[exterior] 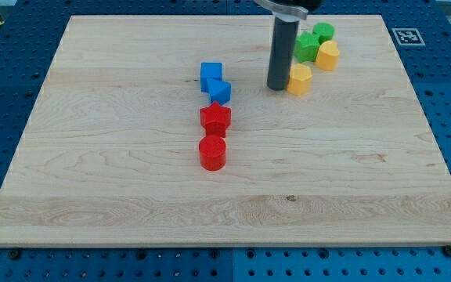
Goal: Push the yellow hexagon below the yellow heart
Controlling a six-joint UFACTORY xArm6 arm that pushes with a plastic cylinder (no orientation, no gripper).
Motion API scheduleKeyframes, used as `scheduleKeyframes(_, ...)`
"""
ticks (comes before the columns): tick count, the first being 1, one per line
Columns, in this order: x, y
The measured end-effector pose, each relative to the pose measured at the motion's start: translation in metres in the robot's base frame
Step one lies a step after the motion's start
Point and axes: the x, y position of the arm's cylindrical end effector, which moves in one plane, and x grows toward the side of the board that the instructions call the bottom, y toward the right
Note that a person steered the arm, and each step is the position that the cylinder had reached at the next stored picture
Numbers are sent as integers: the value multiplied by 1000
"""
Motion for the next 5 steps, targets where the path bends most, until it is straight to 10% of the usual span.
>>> scheduleKeyframes(5,6,47)
